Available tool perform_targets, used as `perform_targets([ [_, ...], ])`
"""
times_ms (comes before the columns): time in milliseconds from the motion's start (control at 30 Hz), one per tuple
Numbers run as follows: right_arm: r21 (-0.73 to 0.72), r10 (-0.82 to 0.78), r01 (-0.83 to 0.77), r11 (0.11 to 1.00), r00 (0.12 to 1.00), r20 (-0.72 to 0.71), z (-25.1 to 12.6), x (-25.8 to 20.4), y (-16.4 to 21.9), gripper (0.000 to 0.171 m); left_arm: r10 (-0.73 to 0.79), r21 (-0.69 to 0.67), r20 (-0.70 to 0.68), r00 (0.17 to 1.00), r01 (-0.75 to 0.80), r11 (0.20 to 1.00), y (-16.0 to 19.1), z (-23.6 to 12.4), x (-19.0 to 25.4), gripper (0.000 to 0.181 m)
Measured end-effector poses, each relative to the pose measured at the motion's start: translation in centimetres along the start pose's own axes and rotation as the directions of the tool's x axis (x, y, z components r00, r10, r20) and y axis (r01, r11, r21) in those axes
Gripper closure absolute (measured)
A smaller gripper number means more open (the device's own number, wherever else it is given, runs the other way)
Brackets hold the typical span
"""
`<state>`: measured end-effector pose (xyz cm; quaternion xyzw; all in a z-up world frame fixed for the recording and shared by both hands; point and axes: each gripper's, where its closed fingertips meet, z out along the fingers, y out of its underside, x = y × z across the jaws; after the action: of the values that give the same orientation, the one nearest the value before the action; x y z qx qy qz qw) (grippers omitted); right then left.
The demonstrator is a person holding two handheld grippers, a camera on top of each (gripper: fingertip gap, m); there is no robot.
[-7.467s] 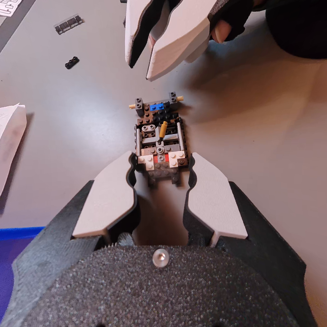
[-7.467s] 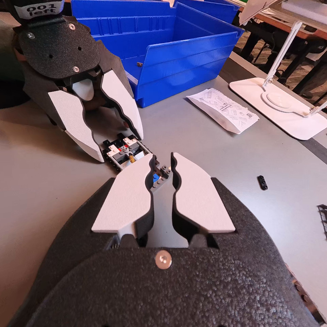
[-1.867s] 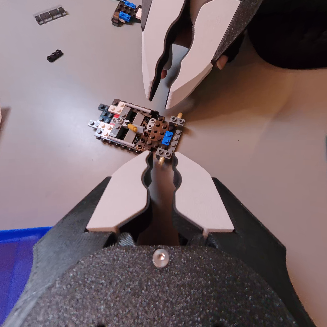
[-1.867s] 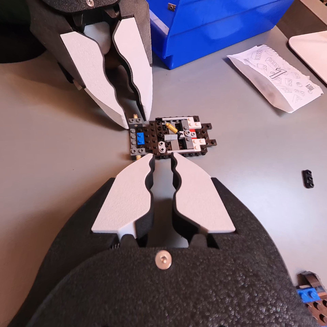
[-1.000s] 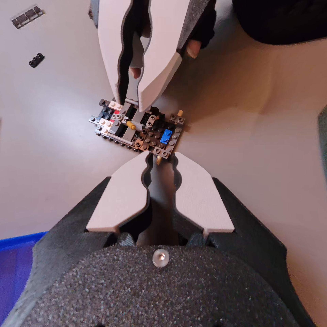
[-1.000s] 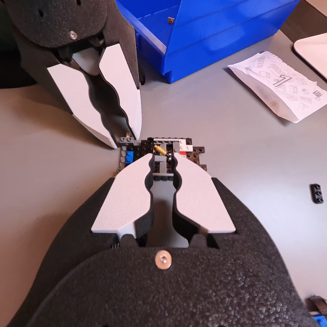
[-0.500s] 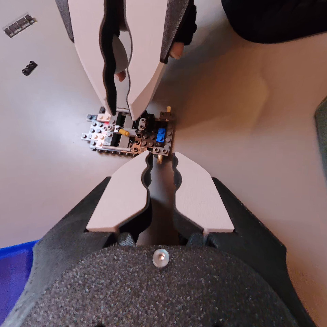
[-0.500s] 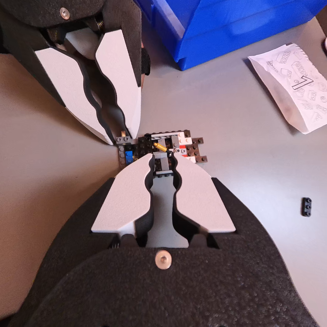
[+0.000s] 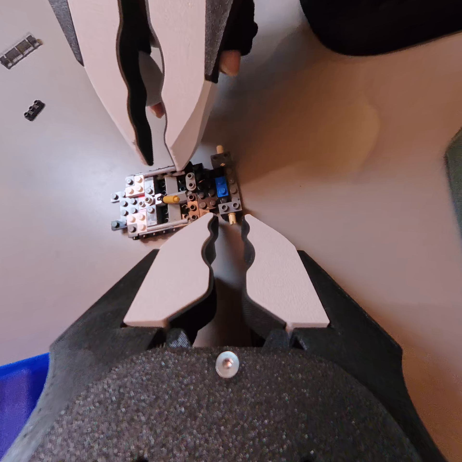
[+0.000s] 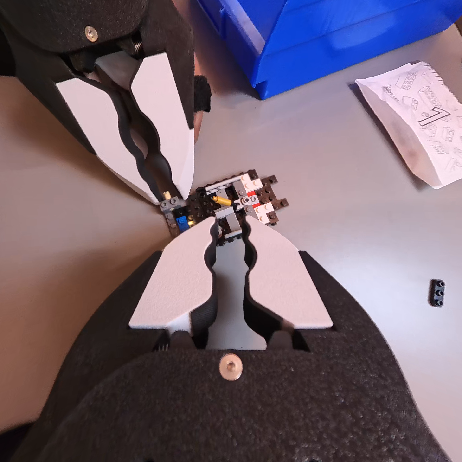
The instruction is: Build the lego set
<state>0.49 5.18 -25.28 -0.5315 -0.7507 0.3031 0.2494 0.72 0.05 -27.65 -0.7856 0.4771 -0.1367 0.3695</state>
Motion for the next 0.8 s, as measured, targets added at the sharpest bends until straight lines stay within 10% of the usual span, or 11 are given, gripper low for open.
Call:
perform_targets([
  [800,-0.376,-0.122,0.194,0.906,0.971,0.206,1.7,1.1,1.8,0.162,-0.278,0.059,0.084,0.957,0.274,0.96,-0.3,0.3,-3.7,0.104],
])
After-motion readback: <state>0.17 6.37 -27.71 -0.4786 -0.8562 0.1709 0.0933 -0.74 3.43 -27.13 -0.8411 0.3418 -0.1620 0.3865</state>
